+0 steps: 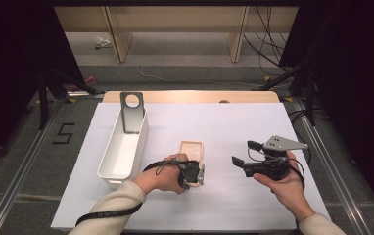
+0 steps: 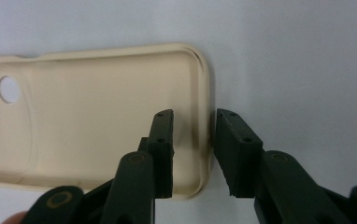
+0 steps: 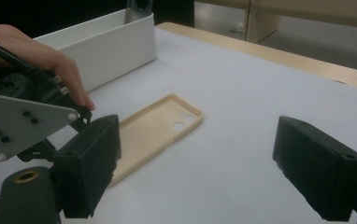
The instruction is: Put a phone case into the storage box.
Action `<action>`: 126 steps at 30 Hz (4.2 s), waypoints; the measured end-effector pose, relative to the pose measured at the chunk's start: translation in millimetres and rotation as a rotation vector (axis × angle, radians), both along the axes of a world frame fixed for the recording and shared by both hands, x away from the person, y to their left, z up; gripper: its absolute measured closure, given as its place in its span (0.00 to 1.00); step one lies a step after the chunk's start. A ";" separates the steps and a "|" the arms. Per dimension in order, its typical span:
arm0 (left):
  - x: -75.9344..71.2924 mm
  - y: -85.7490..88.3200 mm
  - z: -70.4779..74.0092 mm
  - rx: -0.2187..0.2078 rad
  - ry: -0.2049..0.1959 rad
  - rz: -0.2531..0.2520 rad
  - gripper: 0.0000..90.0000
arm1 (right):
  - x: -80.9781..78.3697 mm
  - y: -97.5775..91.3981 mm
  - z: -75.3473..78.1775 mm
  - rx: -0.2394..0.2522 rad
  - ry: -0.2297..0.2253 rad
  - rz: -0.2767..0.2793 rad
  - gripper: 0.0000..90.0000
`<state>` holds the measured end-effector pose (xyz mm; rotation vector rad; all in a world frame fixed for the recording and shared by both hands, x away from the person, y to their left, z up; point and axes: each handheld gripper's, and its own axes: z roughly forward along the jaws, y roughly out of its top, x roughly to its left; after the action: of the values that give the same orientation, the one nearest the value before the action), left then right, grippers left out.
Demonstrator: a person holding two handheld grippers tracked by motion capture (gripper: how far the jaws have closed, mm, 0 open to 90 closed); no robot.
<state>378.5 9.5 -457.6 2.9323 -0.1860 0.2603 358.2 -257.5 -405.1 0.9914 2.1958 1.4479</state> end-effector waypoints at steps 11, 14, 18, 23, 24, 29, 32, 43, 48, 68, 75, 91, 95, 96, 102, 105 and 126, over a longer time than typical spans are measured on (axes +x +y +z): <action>0.1 -1.9 0.4 0.018 0.019 -0.005 0.84 | 0.0 0.1 0.0 0.000 0.000 0.000 0.18; 1.1 -1.9 0.2 0.013 0.019 0.002 0.86 | -0.1 0.1 0.1 0.002 -0.001 0.001 0.18; 1.2 -2.6 0.7 0.022 0.023 0.003 0.87 | 0.0 0.0 0.0 0.001 0.000 0.000 0.18; 0.8 -3.3 1.2 0.029 0.025 0.000 0.88 | 0.0 0.0 0.0 0.000 0.000 0.000 0.18; 0.6 -3.1 1.1 0.027 0.026 -0.001 0.89 | 0.0 -0.1 0.1 0.001 0.000 0.000 0.18; 0.8 -2.1 1.2 0.018 0.038 -0.001 0.92 | 0.0 0.2 -0.2 0.000 0.000 0.001 0.18; 0.9 -1.9 1.4 0.018 0.041 0.002 0.93 | 0.0 0.2 0.0 0.001 0.000 0.002 0.18; 0.7 -1.3 1.4 0.016 0.049 0.025 0.95 | 0.1 0.1 -0.2 0.002 0.000 0.001 0.18; 0.6 -1.0 1.4 0.012 0.049 0.028 0.96 | 0.0 0.2 -0.1 0.001 0.000 0.002 0.18; -12.3 4.8 6.8 -0.060 -0.057 0.022 0.97 | 2.6 1.2 -0.7 -0.002 0.011 -0.014 0.18; -18.5 1.7 13.1 -0.074 -0.071 0.016 0.97 | 14.6 11.2 -2.8 0.019 0.041 -0.024 0.19; -26.4 -2.2 28.3 -0.104 -0.085 0.001 0.97 | 76.8 55.6 -21.0 0.025 0.216 -0.028 0.36; -27.8 -3.7 29.8 -0.108 -0.092 -0.010 0.97 | 83.9 64.1 -23.1 0.030 0.248 -0.009 0.41; -27.8 -4.3 30.2 -0.113 -0.100 -0.016 0.97 | 85.0 66.7 -23.8 0.029 0.259 -0.005 0.42; -28.9 -5.0 31.1 -0.108 -0.093 -0.018 0.97 | 90.9 80.9 -30.6 -0.005 0.302 0.027 0.47; -28.9 -4.8 31.3 -0.109 -0.097 -0.020 0.97 | 93.1 85.0 -30.9 -0.008 0.306 0.030 0.49; -27.5 -5.4 30.2 -0.112 -0.108 -0.019 0.97 | 95.5 78.7 -19.9 0.088 0.310 0.038 0.82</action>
<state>351.0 4.1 -427.4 2.8067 -0.2071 0.4126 453.7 -178.9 -424.9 1.2869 2.3912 1.5051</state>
